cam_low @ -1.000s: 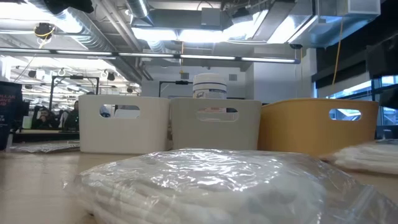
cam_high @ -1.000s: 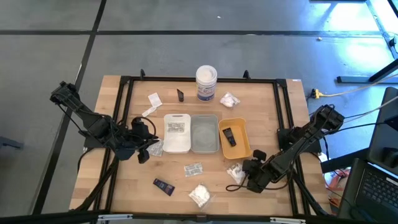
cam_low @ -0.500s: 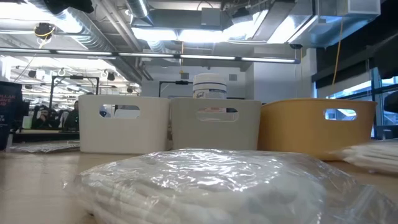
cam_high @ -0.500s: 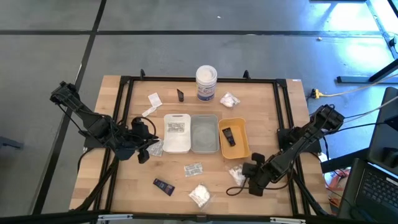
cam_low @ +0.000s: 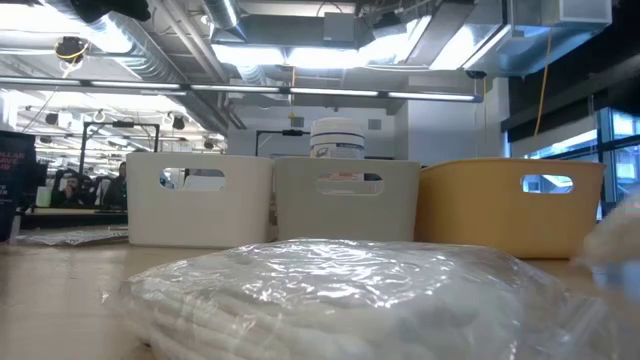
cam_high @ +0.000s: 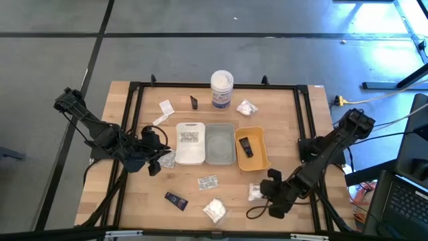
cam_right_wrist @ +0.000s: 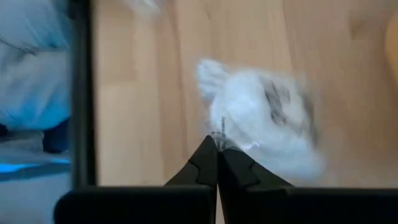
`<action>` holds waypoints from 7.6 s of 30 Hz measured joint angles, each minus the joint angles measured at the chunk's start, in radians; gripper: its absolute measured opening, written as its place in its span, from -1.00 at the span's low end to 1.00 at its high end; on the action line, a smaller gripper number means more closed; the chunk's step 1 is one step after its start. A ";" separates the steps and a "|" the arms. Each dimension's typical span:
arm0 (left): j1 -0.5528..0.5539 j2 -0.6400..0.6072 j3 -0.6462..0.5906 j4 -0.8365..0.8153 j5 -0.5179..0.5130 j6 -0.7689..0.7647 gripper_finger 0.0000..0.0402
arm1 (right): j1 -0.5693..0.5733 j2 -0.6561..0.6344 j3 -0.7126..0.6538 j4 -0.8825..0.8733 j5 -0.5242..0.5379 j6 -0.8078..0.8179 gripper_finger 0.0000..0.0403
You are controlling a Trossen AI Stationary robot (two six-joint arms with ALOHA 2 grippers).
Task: Pick & Place Travel size toiletries
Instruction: Put the white cotton pack into the gray bin, then put the blue shave cream into the yellow bin
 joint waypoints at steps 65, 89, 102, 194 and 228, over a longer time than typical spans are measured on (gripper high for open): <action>0.000 0.000 0.000 0.000 0.001 0.000 -0.73 | -0.895 0.229 0.336 0.088 -0.353 -0.877 -1.00; 0.000 0.000 0.000 -0.001 0.001 0.000 -0.73 | -0.941 0.155 0.336 -0.063 -0.556 -0.843 0.11; 0.001 0.000 0.000 0.000 -0.017 0.000 -0.73 | -0.942 -0.149 0.336 -0.276 -0.313 -0.877 -0.36; 1.435 0.337 -0.188 0.105 0.701 0.876 -0.38 | -1.464 -0.249 0.336 -0.332 -0.293 -1.183 -0.18; 1.587 0.288 -0.185 0.301 0.612 0.554 -0.52 | -1.464 -0.249 0.336 -0.315 -0.293 -1.138 -0.16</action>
